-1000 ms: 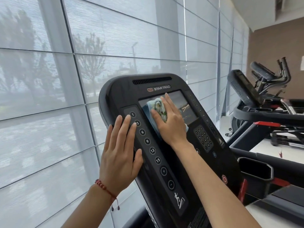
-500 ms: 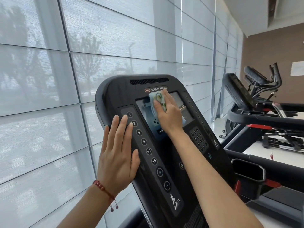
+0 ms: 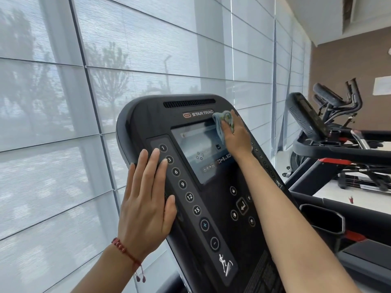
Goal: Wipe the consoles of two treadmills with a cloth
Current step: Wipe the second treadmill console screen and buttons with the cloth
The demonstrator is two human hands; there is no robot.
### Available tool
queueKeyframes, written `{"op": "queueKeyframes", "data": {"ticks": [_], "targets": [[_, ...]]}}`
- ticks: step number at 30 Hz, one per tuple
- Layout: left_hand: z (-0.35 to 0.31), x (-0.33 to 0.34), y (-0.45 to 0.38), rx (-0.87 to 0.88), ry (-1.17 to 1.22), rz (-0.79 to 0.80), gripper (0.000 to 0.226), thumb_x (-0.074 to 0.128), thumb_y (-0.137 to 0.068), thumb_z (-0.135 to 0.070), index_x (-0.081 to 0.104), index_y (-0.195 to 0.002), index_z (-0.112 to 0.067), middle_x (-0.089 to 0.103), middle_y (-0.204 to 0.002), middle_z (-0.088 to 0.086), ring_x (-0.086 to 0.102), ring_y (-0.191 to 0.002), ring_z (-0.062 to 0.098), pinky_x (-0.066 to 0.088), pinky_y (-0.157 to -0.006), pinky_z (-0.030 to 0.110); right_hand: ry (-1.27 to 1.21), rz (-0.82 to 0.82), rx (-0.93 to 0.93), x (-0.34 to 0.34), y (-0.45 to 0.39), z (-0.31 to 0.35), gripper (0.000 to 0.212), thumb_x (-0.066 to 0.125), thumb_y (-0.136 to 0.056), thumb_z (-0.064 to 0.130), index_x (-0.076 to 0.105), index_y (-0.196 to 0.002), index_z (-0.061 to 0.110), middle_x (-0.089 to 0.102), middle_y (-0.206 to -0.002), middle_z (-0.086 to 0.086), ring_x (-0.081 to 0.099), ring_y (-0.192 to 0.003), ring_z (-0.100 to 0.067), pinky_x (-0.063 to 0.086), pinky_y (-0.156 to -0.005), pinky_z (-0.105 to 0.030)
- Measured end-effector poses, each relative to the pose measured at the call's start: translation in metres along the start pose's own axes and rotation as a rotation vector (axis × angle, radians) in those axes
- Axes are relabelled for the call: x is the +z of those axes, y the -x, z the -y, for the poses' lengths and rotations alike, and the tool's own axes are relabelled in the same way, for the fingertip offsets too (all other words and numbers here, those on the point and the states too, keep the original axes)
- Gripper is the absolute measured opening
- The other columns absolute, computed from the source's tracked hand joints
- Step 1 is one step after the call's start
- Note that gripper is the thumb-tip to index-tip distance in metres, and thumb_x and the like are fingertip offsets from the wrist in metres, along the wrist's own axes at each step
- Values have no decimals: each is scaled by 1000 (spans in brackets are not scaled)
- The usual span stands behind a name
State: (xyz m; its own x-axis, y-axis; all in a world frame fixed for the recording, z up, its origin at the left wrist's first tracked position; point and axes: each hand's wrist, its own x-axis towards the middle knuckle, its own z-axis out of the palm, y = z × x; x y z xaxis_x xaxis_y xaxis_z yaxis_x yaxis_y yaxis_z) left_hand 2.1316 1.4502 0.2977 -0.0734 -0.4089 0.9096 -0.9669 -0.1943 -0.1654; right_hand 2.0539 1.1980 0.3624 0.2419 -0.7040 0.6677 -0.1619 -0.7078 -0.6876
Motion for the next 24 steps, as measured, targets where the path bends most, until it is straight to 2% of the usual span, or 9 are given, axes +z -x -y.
{"op": "queueKeyframes", "data": {"ticks": [3,5,7,10,16,20,24], "targets": [[-1,1,0,-5,15,-9,56,33,-87,-22,37,-135,7,29,-147,20,16,-140,35,18,-111,53,-11,0,56,-3,-10,-12,60,37,-92,55,35,-141,20,48,-140,-8,47,-127,-30,38,-105,-46],[-1,2,0,-11,21,-16,56,32,-87,-22,37,-135,7,28,-147,20,16,-140,36,17,-112,53,-36,5,53,-3,-6,-9,57,39,-94,50,35,-142,20,46,-143,-7,44,-130,-28,36,-108,-42],[-1,4,-1,-17,28,-19,56,32,-87,-22,37,-135,7,28,-147,21,16,-140,36,17,-112,53,-58,21,32,-3,6,-3,55,41,-95,43,32,-144,20,42,-147,-4,39,-134,-24,30,-109,-34],[-2,4,-1,-28,54,-21,57,32,-86,-22,37,-134,8,29,-147,22,16,-140,36,17,-112,53,-59,63,-56,-4,40,13,54,42,-96,41,30,-144,22,40,-148,1,40,-134,-19,30,-103,-25],[-4,2,0,-33,34,-14,57,32,-87,-22,38,-134,9,30,-146,23,16,-140,36,16,-112,53,-108,107,-281,7,104,45,52,45,-94,42,38,-141,22,35,-150,11,31,-138,-7,27,-114,-30],[-4,0,0,-25,8,7,56,32,-88,-23,37,-135,8,29,-147,22,17,-140,37,20,-110,54,-159,71,-326,8,117,50,51,44,-92,45,45,-137,21,42,-145,11,38,-134,-4,31,-110,-23],[-2,-3,0,-13,7,47,56,33,-90,-24,35,-137,6,27,-148,21,16,-140,35,24,-109,54,-296,-17,-216,6,114,57,44,49,-90,37,55,-128,17,58,-132,2,52,-122,-8,39,-102,-19]]}}
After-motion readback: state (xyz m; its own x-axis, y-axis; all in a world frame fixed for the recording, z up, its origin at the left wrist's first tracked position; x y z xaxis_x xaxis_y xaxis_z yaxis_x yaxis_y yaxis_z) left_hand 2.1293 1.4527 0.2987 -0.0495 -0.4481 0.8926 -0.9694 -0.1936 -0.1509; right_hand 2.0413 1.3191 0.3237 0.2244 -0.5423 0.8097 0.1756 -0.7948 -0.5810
